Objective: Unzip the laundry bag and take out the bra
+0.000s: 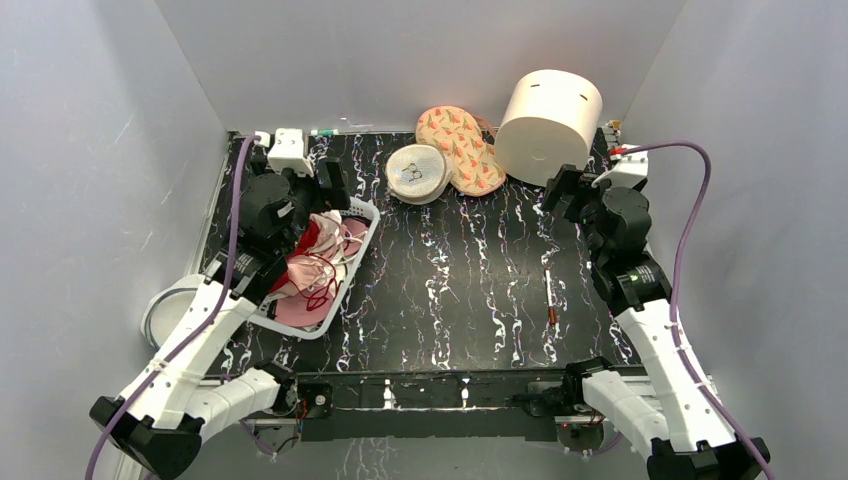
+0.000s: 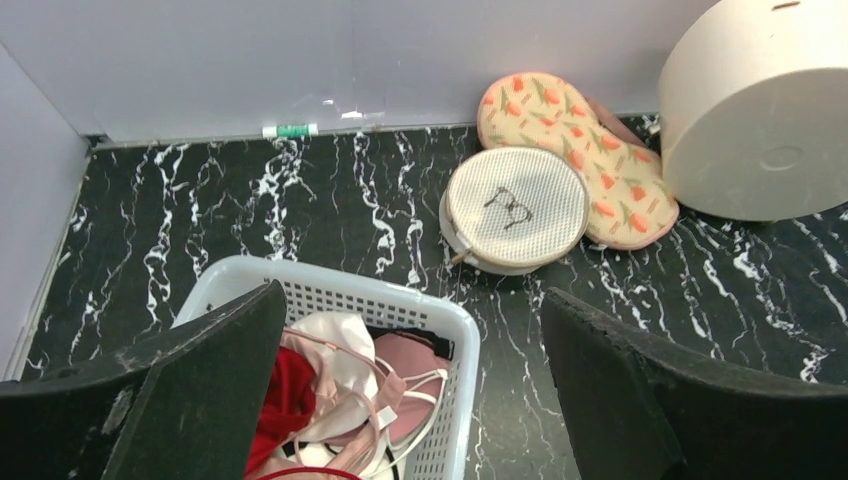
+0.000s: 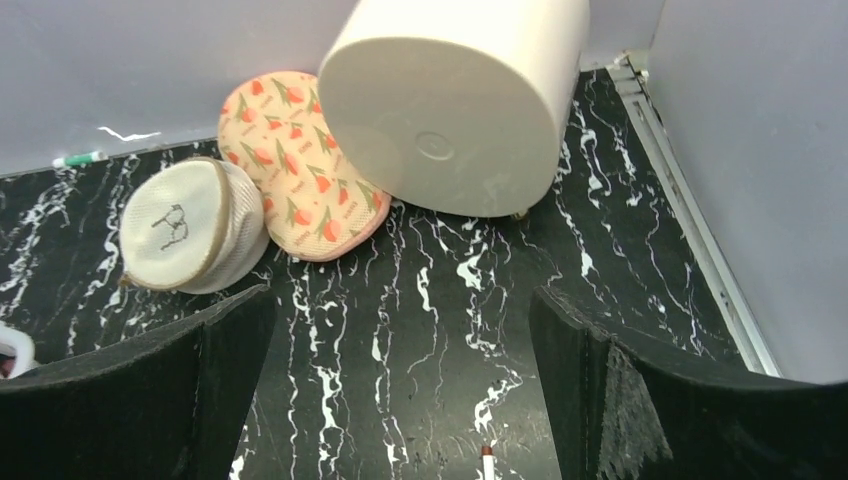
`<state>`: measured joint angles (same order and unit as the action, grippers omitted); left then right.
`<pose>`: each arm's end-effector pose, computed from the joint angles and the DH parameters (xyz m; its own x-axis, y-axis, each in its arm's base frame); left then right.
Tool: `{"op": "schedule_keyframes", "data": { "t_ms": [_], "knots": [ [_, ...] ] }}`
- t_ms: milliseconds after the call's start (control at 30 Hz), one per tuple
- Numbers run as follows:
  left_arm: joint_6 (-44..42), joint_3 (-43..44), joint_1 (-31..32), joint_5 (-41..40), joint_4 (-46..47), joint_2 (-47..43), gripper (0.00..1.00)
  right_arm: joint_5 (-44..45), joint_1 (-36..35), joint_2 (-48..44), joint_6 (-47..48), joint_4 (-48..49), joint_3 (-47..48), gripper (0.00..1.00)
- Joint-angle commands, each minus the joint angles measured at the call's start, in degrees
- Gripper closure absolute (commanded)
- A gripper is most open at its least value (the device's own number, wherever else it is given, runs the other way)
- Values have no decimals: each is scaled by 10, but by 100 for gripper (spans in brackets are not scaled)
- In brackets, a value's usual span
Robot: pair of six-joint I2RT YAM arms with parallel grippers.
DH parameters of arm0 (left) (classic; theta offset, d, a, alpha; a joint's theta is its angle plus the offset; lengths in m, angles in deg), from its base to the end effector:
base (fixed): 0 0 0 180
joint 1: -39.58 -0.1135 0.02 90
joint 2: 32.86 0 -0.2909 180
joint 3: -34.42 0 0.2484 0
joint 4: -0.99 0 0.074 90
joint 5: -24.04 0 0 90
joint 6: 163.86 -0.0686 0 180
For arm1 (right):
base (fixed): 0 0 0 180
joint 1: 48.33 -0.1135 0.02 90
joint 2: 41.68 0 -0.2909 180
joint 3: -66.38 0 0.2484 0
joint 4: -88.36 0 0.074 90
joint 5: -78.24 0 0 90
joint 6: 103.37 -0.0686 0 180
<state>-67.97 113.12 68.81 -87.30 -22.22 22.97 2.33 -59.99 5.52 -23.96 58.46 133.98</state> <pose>0.2071 -0.0873 0.4499 -0.0192 -0.0988 -0.9949 0.1360 0.9856 -0.1005 0.1932 0.0228 0.3903 -0.1517 0.1507 -0.9769 0.0682 0.9876 0.1418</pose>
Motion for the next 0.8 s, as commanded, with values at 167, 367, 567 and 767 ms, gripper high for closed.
{"op": "schedule_keyframes", "data": {
  "t_ms": [167,367,567,767],
  "knots": [
    [18,-95,-40,49,117,-5,2,88,-17,29,-89,48,-45,2],
    [22,-135,-37,72,162,2,2,59,-24,39,-141,86,-93,2],
    [26,-147,-13,104,190,22,2,-18,-28,72,-189,112,-116,2],
    [29,-144,11,135,204,42,2,-66,-27,146,-228,124,-99,2]
  ]
}}
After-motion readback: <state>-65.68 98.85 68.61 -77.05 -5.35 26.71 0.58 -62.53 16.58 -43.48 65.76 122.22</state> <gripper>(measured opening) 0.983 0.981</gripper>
